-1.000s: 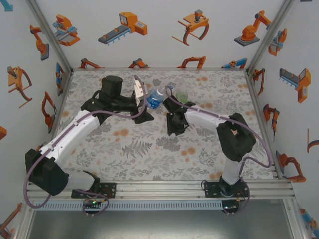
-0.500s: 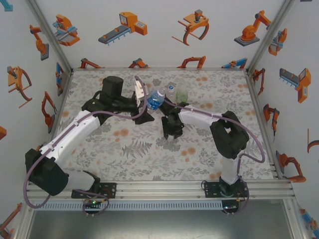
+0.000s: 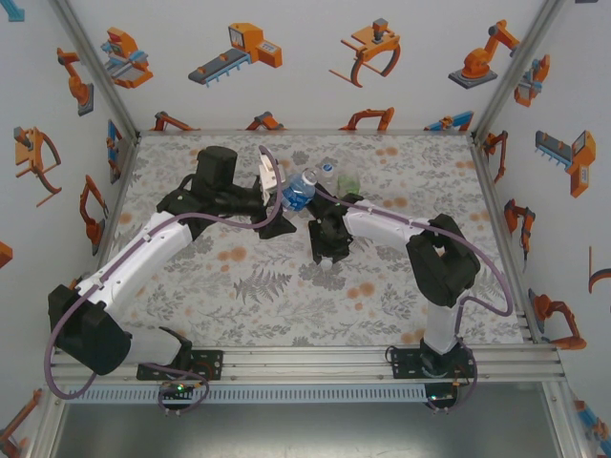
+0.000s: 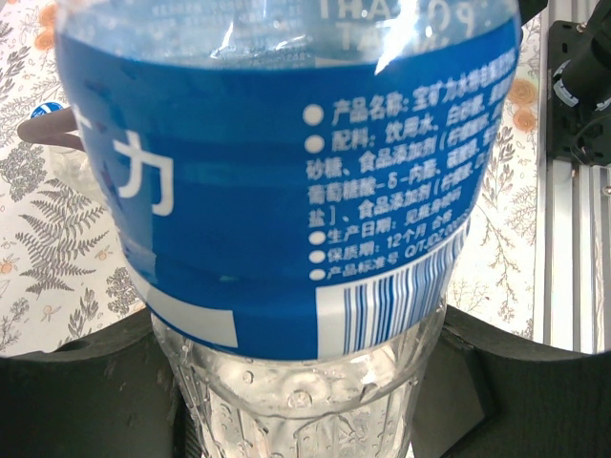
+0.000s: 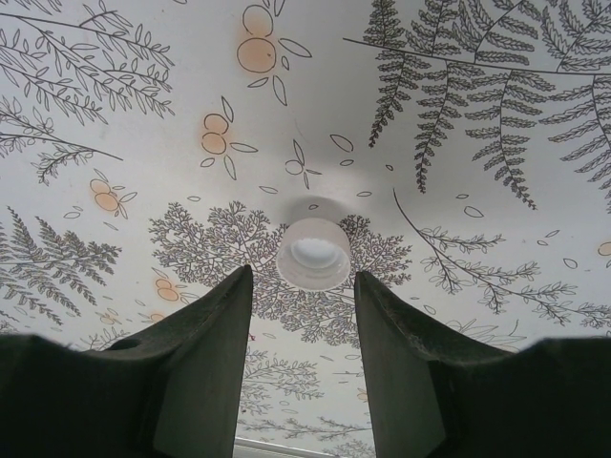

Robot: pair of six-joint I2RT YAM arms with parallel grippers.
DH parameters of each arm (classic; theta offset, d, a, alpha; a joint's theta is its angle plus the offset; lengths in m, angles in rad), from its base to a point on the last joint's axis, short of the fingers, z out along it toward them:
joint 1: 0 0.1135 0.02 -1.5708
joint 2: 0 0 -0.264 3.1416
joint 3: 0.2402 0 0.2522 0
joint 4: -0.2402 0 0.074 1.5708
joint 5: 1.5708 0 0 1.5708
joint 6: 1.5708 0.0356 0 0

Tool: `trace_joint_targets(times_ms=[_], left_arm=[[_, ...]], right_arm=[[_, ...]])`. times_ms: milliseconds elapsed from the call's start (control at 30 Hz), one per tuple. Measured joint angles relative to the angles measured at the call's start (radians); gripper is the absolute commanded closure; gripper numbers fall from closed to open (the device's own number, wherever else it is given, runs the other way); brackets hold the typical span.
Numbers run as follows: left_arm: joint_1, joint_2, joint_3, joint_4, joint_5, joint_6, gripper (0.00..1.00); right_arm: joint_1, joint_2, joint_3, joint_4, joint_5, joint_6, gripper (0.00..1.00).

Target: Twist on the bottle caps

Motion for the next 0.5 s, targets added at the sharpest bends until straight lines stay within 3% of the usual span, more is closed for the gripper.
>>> trace_joint_targets(times_ms=[500], left_arm=[[-0.005,0.000,0.000,0.000,0.000,0.000,0.93]], right_arm=[[0.000,0.013,0.000,0.004,-0.003,0.000,0.57]])
